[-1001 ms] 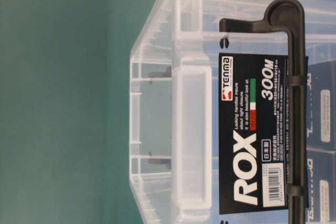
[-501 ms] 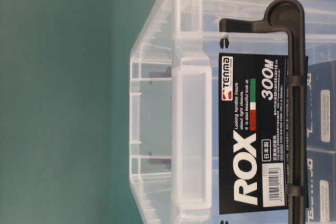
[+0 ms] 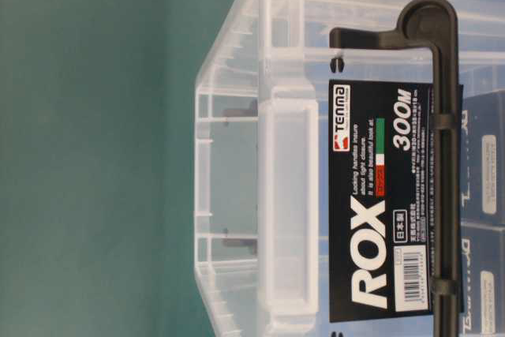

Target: Pick the box from inside the plastic case

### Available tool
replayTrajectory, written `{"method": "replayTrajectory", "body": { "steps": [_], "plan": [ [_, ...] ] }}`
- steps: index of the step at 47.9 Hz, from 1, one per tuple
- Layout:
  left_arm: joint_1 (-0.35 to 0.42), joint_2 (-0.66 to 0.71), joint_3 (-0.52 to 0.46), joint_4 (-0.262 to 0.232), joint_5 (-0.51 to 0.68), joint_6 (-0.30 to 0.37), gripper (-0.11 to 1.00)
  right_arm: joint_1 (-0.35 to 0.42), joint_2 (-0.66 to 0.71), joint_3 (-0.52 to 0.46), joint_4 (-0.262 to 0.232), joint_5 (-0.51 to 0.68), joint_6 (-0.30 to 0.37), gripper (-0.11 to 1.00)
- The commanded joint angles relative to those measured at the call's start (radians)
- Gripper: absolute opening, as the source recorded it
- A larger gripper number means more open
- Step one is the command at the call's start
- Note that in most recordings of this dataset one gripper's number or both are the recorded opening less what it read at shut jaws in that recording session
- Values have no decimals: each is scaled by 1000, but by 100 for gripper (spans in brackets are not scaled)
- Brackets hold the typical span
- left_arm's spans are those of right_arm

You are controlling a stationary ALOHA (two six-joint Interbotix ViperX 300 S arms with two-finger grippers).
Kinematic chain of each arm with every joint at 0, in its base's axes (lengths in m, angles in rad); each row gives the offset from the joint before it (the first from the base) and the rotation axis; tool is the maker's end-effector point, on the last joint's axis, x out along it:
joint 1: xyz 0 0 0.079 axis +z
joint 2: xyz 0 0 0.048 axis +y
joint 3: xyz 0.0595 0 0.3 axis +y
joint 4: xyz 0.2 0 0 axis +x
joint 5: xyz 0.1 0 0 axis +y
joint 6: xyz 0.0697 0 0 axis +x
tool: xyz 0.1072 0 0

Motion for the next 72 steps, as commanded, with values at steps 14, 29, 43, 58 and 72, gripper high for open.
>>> {"method": "replayTrajectory", "body": {
  "steps": [14, 29, 43, 58, 72],
  "plan": [
    [3, 6, -23, 3, -3, 3, -4, -5, -192, 3, -2, -49, -5, 94],
    [2, 5, -23, 3, -5, -3, -4, -5, -307, 6, -2, -115, -5, 94],
    [-2, 3, -21, 2, -8, 8, -4, -5, -385, 37, -2, -126, 2, 94],
    [-9, -5, -23, 3, -8, 9, -4, -2, -425, 51, 3, -199, -5, 94],
    [-21, -21, -18, 3, -6, 9, -4, -5, -471, 67, 3, -236, 5, 93]
  ]
}}
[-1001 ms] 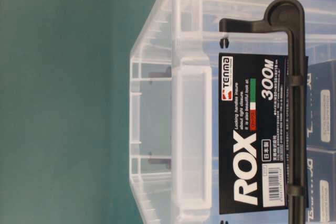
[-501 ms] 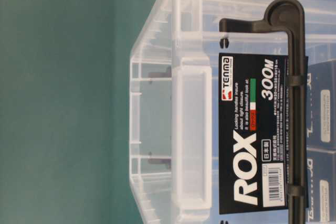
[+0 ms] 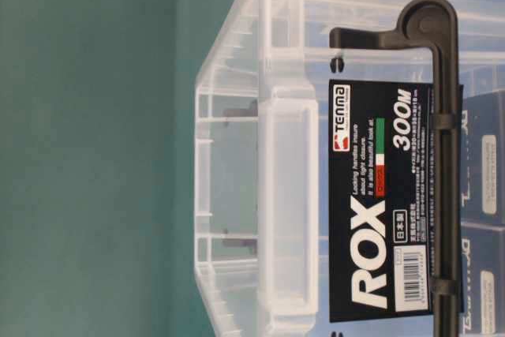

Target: Pick the box from inside the plastic case

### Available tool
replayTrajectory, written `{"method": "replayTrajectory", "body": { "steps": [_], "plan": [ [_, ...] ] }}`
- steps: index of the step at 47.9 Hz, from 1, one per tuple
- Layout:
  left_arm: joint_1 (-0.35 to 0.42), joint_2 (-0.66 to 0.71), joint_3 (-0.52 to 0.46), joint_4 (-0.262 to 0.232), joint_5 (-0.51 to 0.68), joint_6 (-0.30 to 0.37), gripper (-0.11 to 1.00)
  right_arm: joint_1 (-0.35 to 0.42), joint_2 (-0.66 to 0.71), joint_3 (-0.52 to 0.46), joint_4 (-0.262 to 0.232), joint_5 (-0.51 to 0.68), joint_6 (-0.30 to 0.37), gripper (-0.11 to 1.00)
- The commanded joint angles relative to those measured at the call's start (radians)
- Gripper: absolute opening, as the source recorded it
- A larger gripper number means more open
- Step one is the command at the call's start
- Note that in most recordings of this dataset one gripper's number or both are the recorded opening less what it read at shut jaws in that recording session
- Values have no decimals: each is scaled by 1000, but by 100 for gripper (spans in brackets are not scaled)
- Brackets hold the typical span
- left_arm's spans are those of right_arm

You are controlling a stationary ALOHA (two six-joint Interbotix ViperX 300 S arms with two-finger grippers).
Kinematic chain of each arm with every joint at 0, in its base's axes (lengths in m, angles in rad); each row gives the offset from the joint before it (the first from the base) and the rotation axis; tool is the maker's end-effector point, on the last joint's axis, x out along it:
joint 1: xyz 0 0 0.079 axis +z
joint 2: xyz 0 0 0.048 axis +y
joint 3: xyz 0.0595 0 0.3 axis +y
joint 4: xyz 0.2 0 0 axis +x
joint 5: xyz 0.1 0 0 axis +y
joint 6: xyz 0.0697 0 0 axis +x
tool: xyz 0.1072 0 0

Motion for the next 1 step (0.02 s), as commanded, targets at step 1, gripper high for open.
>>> {"method": "replayTrajectory", "body": {
  "steps": [1],
  "plan": [
    [-3, 6, -18, 3, -6, 2, -4, -5, 0, 5, 3, -15, 2, 92]
  ]
}}
